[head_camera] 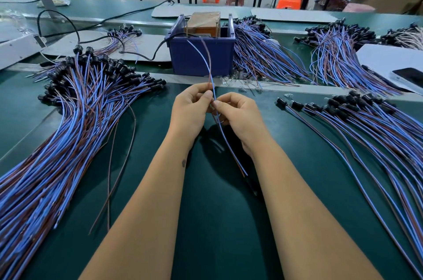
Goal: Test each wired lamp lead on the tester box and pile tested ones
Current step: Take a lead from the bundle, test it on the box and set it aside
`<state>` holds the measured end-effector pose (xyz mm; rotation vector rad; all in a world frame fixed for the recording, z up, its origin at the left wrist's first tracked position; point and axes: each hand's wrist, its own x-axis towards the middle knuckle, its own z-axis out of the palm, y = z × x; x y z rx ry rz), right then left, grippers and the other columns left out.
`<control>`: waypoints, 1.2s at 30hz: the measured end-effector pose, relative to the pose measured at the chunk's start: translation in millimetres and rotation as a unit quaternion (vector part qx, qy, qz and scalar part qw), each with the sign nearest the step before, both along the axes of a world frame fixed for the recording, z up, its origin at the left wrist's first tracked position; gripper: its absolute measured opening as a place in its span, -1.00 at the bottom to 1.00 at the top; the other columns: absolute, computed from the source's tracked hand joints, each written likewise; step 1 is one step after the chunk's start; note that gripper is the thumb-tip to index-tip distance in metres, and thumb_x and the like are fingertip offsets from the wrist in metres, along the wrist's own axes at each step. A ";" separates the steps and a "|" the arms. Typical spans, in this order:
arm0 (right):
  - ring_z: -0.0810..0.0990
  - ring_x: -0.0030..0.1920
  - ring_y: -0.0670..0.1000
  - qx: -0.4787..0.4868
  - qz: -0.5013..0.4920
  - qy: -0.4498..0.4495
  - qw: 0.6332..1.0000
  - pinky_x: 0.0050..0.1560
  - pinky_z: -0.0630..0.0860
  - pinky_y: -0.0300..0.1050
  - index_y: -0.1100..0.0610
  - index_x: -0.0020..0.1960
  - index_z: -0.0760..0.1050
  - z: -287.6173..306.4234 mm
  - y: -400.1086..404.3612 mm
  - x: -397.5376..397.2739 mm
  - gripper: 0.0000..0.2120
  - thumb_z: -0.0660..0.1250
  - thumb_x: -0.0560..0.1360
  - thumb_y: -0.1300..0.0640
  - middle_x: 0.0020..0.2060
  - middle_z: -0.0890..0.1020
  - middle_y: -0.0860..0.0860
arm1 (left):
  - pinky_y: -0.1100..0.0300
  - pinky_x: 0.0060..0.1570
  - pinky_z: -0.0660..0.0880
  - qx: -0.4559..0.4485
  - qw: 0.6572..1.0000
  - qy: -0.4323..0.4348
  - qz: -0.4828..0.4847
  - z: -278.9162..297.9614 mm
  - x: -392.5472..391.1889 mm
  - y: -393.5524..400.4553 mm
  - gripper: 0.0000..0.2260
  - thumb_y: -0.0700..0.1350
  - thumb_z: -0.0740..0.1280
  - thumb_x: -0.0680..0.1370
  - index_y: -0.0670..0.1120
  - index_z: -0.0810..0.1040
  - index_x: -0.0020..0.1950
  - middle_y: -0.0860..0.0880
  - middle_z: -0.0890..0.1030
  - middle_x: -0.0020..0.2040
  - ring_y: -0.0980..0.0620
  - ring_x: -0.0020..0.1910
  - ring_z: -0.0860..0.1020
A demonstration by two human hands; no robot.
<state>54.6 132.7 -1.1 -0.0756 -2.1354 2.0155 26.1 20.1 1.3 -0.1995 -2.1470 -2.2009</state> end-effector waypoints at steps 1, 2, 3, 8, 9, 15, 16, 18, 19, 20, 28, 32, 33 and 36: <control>0.52 -0.36 -0.15 0.003 -0.008 0.003 1.000 -0.30 0.45 -0.31 0.07 -0.23 0.57 0.2 0.2 0.4 -0.83 0.37 0.53 0.24 -0.39 0.60 -0.09 | 0.26 -0.15 0.53 -0.012 1.000 0.002 0.003 -1.1 -0.4 0.6 -0.83 -0.22 0.27 0.63 -0.03 0.61 0.09 -0.04 0.59 -0.23 0.15 -0.33 0.55; 0.50 -0.36 -0.14 0.005 -0.017 0.005 1.000 -0.29 0.45 -0.29 0.06 -0.23 0.57 0.4 0.7 0.6 -0.83 0.37 0.52 0.23 -0.41 0.57 -0.09 | 0.23 -0.14 0.52 -0.025 1.000 0.005 0.006 -2.0 -0.8 0.5 -0.82 -0.20 0.26 0.63 0.02 0.62 0.07 -0.04 0.56 -0.24 0.14 -0.33 0.52; 0.48 -0.36 -0.13 0.008 -0.026 0.007 1.000 -0.29 0.44 -0.28 0.05 -0.24 0.57 0.5 1.4 0.6 -0.83 0.38 0.52 0.23 -0.42 0.55 -0.09 | 0.22 -0.16 0.50 -0.035 0.999 0.008 0.011 -2.7 -1.1 0.3 -0.80 -0.18 0.25 0.64 0.07 0.63 0.04 -0.02 0.53 -0.26 0.14 -0.35 0.49; 0.43 -0.43 -0.14 -0.013 -0.050 0.028 0.998 -0.36 0.39 -0.31 0.05 -0.24 0.56 1.2 4.9 0.2 -0.82 0.36 0.49 0.27 -0.43 0.49 -0.02 | 0.35 -0.32 0.45 -0.025 0.998 0.014 0.056 -1.9 -1.8 -2.0 -0.80 -0.16 0.24 0.64 0.09 0.62 0.03 0.08 0.48 -0.34 0.19 -0.43 0.43; 0.43 -0.43 -0.14 -0.016 -0.055 0.029 0.998 -0.35 0.39 -0.30 0.05 -0.23 0.57 1.2 5.8 -0.1 -0.81 0.34 0.49 0.29 -0.44 0.48 -0.02 | 0.38 -0.36 0.44 -0.022 0.997 0.015 0.068 -1.4 -2.1 -2.1 -0.81 -0.16 0.24 0.64 0.07 0.62 0.04 0.08 0.47 -0.34 0.20 -0.45 0.42; 0.40 -0.46 -0.15 -0.023 -0.086 0.033 0.995 -0.39 0.37 -0.33 0.02 -0.28 0.52 2.8 8.3 0.8 -0.89 0.28 0.35 0.21 -0.51 0.44 -0.14 | 0.39 -0.41 0.39 0.015 0.993 0.001 0.120 1.3 -3.6 -5.5 -0.79 -0.20 0.20 0.62 0.03 0.61 -0.01 0.09 0.44 -0.36 0.21 -0.48 0.39; 0.38 -0.48 -0.16 -0.027 -0.088 0.032 0.995 -0.43 0.34 -0.36 0.04 -0.30 0.50 3.2 8.6 0.7 -0.92 0.26 0.31 0.18 -0.52 0.43 -0.14 | 0.39 -0.42 0.39 0.022 0.992 -0.001 0.126 1.5 -3.6 -6.4 -0.79 -0.21 0.20 0.61 0.02 0.60 -0.03 0.09 0.44 -0.36 0.21 -0.48 0.39; 0.36 -0.48 -0.14 -0.032 -0.089 0.026 0.995 -0.46 0.30 -0.36 0.05 -0.32 0.46 3.0 9.5 0.0 -0.95 0.25 0.29 0.18 -0.53 0.41 -0.12 | 0.38 -0.42 0.38 0.029 0.990 -0.007 0.136 1.6 -3.8 -7.9 -0.78 -0.22 0.18 0.58 0.01 0.59 -0.07 0.08 0.45 -0.36 0.22 -0.50 0.38; 0.35 -0.48 -0.13 -0.032 -0.090 0.023 0.995 -0.46 0.29 -0.35 0.06 -0.33 0.45 2.4 10.0 -0.5 -0.93 0.25 0.31 0.19 -0.53 0.40 -0.10 | 0.37 -0.42 0.38 0.032 0.990 -0.013 0.140 1.5 -4.0 -8.5 -0.78 -0.22 0.18 0.57 0.00 0.58 -0.08 0.09 0.45 -0.37 0.22 -0.50 0.38; 0.35 -0.48 -0.12 -0.031 -0.091 0.022 0.995 -0.45 0.28 -0.33 0.06 -0.33 0.44 1.6 10.5 -0.8 -0.90 0.25 0.33 0.22 -0.52 0.40 -0.09 | 0.36 -0.42 0.38 0.037 0.989 -0.019 0.142 1.5 -4.2 -9.3 -0.78 -0.23 0.17 0.56 0.00 0.57 -0.10 0.10 0.46 -0.39 0.21 -0.50 0.39; 0.31 -0.45 -0.08 -0.037 -0.102 0.022 0.994 -0.47 0.26 -0.34 0.08 -0.34 0.41 1.1 11.8 -0.4 -0.98 0.22 0.26 0.17 -0.52 0.38 -0.07 | 0.27 -0.36 0.36 0.048 0.989 -0.030 0.139 1.4 -4.5 -11.0 -0.78 -0.24 0.17 0.53 0.01 0.54 -0.14 0.12 0.47 -0.42 0.15 -0.44 0.40; 0.31 -0.45 -0.07 -0.035 -0.109 0.022 0.993 -0.47 0.26 -0.33 0.07 -0.36 0.40 1.1 12.1 -0.2 -0.96 0.22 0.26 0.17 -0.52 0.38 -0.06 | 0.32 -0.40 0.37 0.049 0.988 -0.027 0.141 1.1 -5.1 -11.5 -0.79 -0.24 0.17 0.53 0.00 0.54 -0.13 0.14 0.47 -0.44 0.17 -0.45 0.40; 0.31 -0.45 -0.07 -0.035 -0.109 0.022 0.993 -0.47 0.25 -0.33 0.07 -0.36 0.40 0.9 12.1 -0.5 -0.96 0.22 0.26 0.17 -0.52 0.38 -0.07 | 0.33 -0.41 0.37 0.050 0.988 -0.027 0.142 1.0 -5.2 -11.6 -0.79 -0.24 0.17 0.53 0.00 0.54 -0.13 0.14 0.47 -0.44 0.17 -0.46 0.40; 0.32 -0.45 -0.07 -0.032 -0.108 0.019 0.993 -0.47 0.26 -0.33 0.07 -0.36 0.40 -0.2 11.8 -1.3 -0.96 0.22 0.26 0.17 -0.53 0.39 -0.08 | 0.33 -0.41 0.37 0.050 0.988 -0.027 0.144 0.6 -5.4 -11.6 -0.79 -0.23 0.17 0.54 0.00 0.54 -0.12 0.12 0.47 -0.42 0.16 -0.45 0.40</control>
